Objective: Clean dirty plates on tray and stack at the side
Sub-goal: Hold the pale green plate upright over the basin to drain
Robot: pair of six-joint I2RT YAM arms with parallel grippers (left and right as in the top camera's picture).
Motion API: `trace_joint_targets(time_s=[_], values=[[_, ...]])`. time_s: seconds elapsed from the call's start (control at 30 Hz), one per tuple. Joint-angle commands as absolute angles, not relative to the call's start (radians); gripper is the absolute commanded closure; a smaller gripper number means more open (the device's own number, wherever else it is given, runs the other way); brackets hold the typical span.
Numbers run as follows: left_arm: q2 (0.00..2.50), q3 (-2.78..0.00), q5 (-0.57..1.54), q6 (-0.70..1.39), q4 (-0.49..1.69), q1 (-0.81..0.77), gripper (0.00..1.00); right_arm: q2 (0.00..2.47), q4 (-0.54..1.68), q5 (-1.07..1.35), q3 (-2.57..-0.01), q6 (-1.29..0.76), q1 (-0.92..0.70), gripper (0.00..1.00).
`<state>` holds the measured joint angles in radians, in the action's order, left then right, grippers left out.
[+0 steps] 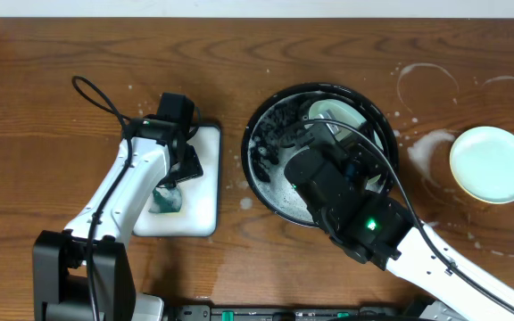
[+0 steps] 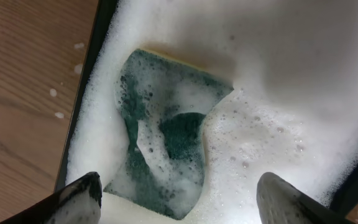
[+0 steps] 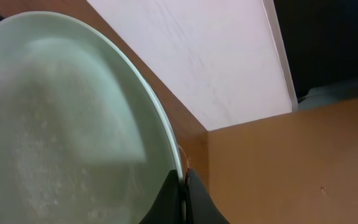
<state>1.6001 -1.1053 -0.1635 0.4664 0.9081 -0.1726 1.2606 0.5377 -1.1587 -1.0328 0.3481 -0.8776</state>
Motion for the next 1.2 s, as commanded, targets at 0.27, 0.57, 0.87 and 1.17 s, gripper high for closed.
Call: trace_joint_targets(time_s=[0.27,0.57,0.87,1.17], values=[[1.592,-1.110,-0.169,0.460,0.910,-0.169,0.18,1.250,0.535,-1.193,-1.033,0.300,-0.876,0.99],[1.592,-1.110,-0.169,0.460,0.910,-0.169,0.18,1.250,0.540,-1.193,-1.033,0.300,-0.876,0.99],[1.592,-1.110,-0.168,0.460,0.910,-0.169,0.18,1.250,0.544,-1.193,-1.033,0.300,-0.876,0.99],[1.592,-1.110,-0.169,0.460,0.910,-0.169,0.18,1.250,0.580,-1.199,-1.033,0.308,-0.876,0.99]])
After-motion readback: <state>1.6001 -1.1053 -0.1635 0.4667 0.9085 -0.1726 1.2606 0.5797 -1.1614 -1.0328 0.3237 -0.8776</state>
